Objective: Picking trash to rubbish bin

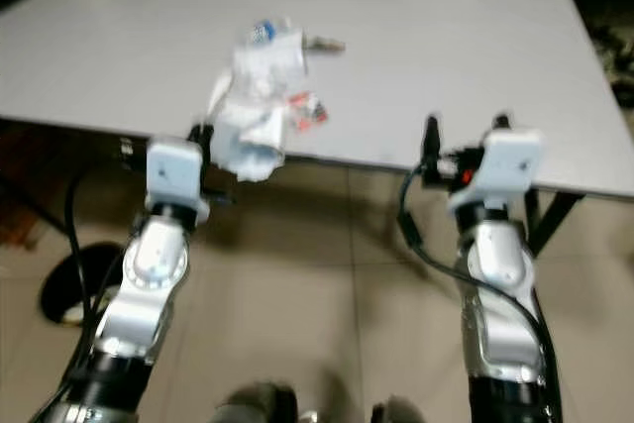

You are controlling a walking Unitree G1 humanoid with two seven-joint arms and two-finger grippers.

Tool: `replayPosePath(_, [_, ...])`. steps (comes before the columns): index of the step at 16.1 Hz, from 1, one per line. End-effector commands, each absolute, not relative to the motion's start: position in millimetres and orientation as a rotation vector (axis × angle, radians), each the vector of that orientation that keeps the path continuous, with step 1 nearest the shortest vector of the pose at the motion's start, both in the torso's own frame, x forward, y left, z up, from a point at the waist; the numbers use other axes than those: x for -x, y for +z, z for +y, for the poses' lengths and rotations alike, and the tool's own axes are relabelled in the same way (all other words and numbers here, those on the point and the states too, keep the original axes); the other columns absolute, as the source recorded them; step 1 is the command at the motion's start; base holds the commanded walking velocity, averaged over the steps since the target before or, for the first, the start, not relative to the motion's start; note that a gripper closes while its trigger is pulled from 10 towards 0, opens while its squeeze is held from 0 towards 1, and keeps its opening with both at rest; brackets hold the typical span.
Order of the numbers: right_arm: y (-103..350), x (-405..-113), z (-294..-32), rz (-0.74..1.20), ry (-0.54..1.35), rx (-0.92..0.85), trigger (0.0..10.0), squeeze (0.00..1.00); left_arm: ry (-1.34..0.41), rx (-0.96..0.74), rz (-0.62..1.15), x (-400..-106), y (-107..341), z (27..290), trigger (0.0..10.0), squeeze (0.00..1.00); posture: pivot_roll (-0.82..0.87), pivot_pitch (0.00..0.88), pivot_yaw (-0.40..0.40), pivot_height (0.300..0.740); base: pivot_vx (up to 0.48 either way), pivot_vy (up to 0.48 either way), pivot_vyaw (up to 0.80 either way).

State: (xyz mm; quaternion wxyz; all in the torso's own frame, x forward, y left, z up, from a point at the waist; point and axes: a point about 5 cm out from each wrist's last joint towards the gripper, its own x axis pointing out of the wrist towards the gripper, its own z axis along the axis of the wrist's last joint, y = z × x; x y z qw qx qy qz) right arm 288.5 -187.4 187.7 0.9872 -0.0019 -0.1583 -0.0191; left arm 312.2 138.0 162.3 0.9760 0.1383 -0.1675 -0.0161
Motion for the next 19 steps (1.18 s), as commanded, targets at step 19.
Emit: replayPosePath(19, [165.2,-282.0,-187.5,-0.180,-0.031,0.004,10.0,0.00,-0.038,-0.316,-0.322,-309.8,161.1,132.7,10.0,0.00,-0.03,0.248,0.096,0.740,0.027,0.000,0.51])
